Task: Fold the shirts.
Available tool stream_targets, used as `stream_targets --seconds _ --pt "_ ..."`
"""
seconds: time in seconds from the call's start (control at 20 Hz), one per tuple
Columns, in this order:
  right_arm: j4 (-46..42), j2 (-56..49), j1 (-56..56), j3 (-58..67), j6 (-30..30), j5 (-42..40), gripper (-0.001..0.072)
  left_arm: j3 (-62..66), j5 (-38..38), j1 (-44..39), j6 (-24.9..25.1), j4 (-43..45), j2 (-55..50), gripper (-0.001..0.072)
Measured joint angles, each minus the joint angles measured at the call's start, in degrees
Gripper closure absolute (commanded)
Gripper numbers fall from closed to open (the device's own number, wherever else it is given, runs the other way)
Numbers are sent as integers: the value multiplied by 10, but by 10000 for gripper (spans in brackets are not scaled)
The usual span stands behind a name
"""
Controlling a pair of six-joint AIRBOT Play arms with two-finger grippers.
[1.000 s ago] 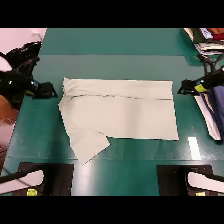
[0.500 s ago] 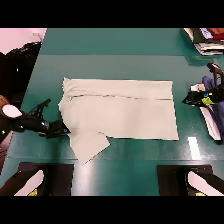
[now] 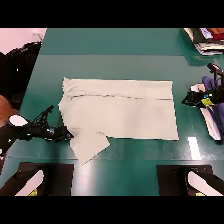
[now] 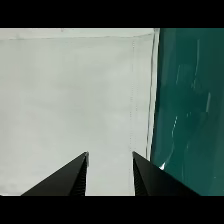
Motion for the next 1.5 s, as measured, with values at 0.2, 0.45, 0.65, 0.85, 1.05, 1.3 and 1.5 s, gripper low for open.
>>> stream_targets --seconds 0.2,0.45,0.65,0.85,1.05,1.3,1.5 --pt "3 1 -16 -5 0 30 367 3 10 -22 18 -13 0 685" --pt "3 34 -95 -104 0 59 364 54 -13 -30 25 -6 0 685" --pt "12 41 -188 -214 -5 61 364 83 -19 -31 27 -4 0 684" --pt "65 11 -235 -285 -40 50 368 92 -19 -31 27 -3 0 684" --pt "105 -21 -210 -298 -56 38 429 94 -19 -31 27 -3 0 684" --pt "98 -21 -154 -281 -63 1 693 98 -35 -31 24 10 0 686" --pt "54 46 -135 -256 -64 25 693 106 -80 -31 -7 48 40 686"
